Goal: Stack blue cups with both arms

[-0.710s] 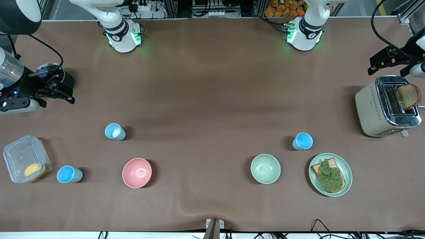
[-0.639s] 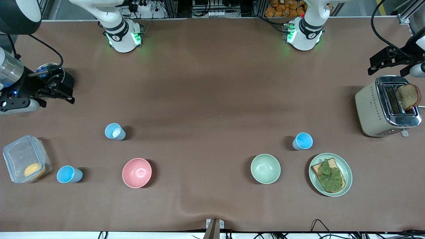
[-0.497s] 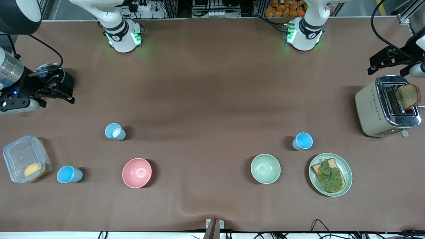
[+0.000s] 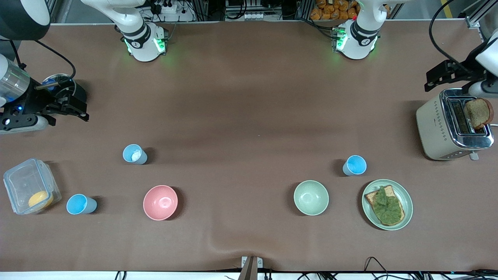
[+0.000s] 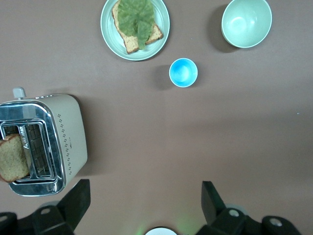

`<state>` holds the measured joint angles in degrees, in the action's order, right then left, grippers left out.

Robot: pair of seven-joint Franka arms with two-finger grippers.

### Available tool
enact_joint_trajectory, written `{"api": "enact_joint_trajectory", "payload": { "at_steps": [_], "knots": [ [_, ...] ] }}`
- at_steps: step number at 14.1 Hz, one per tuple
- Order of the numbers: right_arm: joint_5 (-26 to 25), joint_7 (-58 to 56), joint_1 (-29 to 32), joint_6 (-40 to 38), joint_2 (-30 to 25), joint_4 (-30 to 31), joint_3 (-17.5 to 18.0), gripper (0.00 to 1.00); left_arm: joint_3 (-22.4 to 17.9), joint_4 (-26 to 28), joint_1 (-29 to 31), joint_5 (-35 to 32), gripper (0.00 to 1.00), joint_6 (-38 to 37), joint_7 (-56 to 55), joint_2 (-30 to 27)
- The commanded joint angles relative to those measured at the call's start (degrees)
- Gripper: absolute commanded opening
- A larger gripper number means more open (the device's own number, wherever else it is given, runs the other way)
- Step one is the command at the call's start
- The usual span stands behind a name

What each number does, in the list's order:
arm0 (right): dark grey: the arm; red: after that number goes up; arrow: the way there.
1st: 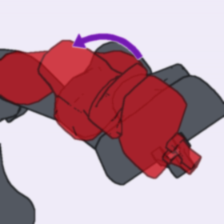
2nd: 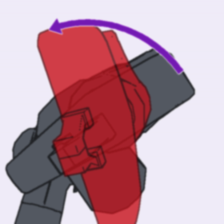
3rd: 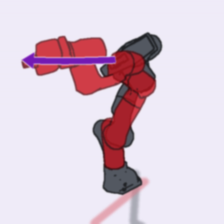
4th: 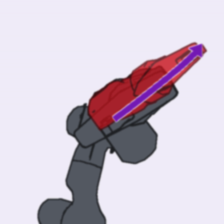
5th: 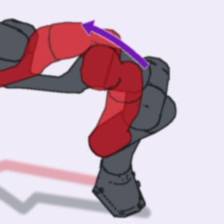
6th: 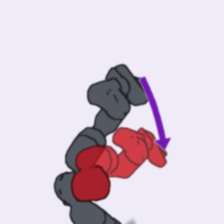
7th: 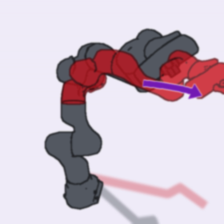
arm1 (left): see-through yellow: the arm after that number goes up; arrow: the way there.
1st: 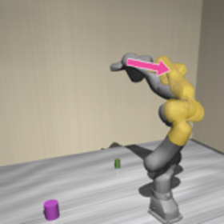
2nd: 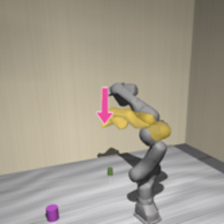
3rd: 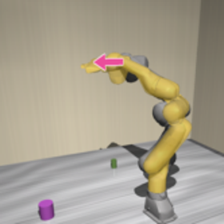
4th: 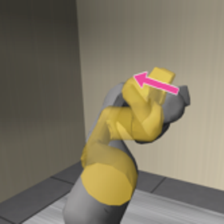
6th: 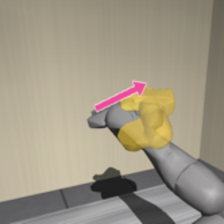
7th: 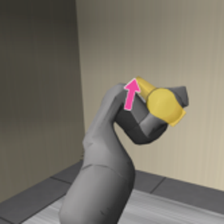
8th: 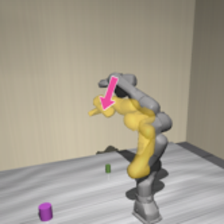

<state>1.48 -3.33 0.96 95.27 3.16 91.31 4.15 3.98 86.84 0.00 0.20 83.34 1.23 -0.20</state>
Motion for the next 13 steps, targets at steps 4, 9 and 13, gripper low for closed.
{"api": "enact_joint_trajectory", "payload": {
  "at_steps": [4,9,13],
  "knots": [
    [0.01,0.60,-0.43,-0.44,-0.52,0.71,-0.20,1.00,-0.11,-1.14,0.88,1.21,1.00,0.94,0.17,1.95],
    [-2.71,2.08,-3.59,-2.73,4.83,2.28,-0.20,1.00,0.49,-1.76,-0.44,-2.65,1.00,3.49,-0.88,4.76],
    [-5.68,10.33,-7.37,2.89,9.75,4.40,-0.20,1.00,0.59,-1.23,-0.79,-2.22,1.00,3.76,-1.49,7.74]
  ]
}}
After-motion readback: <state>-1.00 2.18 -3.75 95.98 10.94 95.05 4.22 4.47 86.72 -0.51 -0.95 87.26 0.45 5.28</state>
